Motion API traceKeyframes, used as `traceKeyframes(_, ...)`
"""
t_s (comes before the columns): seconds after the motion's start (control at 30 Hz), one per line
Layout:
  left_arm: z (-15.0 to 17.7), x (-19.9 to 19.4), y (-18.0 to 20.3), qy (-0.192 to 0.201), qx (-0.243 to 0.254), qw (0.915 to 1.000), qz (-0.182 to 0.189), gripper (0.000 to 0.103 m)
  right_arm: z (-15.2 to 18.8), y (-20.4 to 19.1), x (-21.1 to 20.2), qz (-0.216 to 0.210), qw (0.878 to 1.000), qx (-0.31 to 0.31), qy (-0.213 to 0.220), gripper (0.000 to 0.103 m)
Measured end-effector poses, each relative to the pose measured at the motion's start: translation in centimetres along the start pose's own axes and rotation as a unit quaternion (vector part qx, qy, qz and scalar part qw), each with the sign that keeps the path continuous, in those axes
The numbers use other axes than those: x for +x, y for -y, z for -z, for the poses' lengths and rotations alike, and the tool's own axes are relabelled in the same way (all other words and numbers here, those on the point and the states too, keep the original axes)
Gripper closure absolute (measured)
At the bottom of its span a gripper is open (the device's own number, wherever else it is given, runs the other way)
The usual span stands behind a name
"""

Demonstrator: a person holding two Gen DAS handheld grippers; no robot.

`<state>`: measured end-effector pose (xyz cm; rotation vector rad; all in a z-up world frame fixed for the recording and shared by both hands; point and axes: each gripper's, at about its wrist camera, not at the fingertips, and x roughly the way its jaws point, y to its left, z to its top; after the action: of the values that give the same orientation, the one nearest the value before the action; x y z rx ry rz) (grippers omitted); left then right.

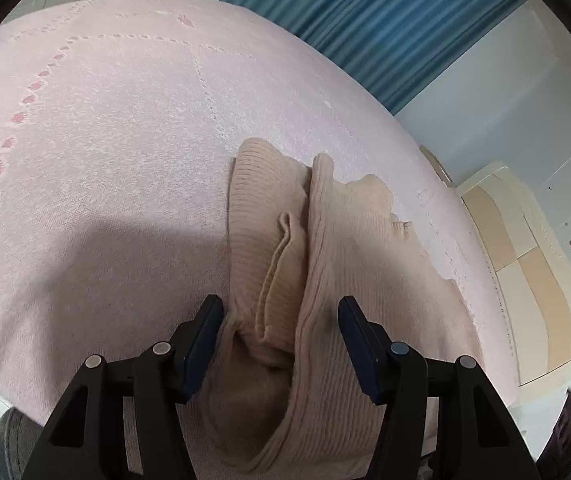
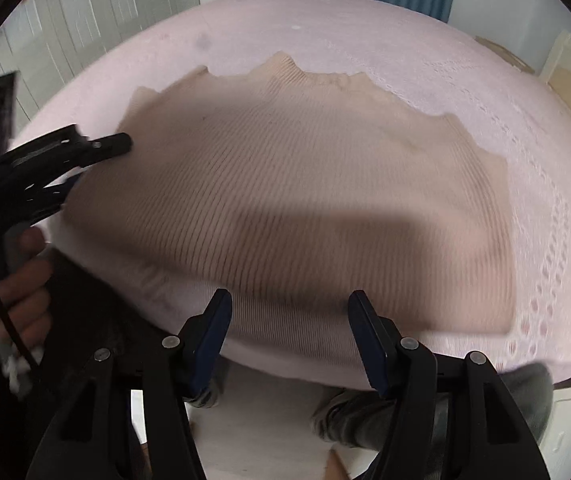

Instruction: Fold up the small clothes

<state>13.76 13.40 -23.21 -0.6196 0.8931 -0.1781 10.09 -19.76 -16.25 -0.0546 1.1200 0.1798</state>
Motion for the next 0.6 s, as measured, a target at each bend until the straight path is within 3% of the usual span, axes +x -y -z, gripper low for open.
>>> traceKeyframes(0.07, -0.7, 0.4, 0.3, -0.009, -0.001, 0.9999, -0.006, 0.049, 0.6, 1.1, -0.6, 0.000, 1.000, 0.014, 0.009, 0.044)
traceKeyframes(0.2, -2.1, 0.8, 1.0, -0.009, -0.003, 0.9991, -0.042, 0.075, 1.3, 4.0, -1.4, 0.010, 0.998, 0.055, 0.028, 0.044)
traceKeyframes(0.27, -3.0, 0.7, 1.4, -0.015, -0.016, 0.9992, -0.033, 0.081, 1.7, 5.4, -1.7, 0.007, 0.996, 0.077, 0.034, 0.044)
traceKeyframes(0.4, -3.7, -0.6, 3.0, -0.007, -0.015, 0.9996, -0.025, 0.083, 2.9, 8.5, -2.6, 0.001, 0.991, 0.123, 0.051, 0.044)
traceKeyframes(0.6, -4.3, -2.3, 9.4, 0.004, 0.022, 0.9996, -0.017, 0.085, 4.5, 14.0, -3.7, -0.005, 0.978, 0.192, 0.083, 0.044)
